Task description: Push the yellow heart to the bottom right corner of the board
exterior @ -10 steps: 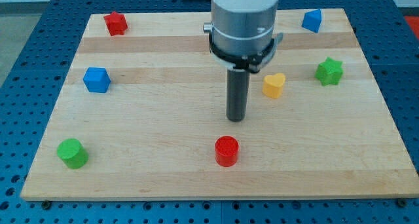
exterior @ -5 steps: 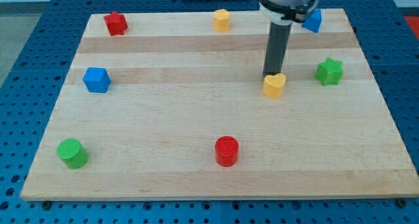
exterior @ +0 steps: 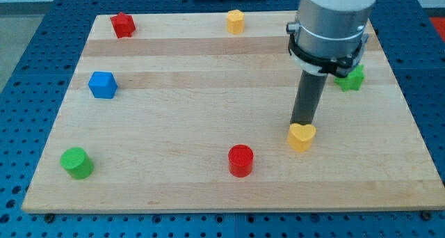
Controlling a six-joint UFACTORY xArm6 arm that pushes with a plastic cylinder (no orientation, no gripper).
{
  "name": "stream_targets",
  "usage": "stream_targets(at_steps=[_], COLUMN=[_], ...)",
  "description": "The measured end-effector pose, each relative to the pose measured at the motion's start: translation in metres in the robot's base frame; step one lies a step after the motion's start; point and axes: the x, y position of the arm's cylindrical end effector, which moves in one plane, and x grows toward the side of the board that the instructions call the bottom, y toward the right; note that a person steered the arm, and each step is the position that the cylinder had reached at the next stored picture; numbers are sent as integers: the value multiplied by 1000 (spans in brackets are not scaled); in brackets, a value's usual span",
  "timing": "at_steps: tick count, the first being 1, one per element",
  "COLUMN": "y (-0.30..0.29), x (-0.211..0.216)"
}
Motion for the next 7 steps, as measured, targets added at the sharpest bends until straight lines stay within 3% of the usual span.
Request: stream_targets(at_steps=[7], y=[-37], x=[14])
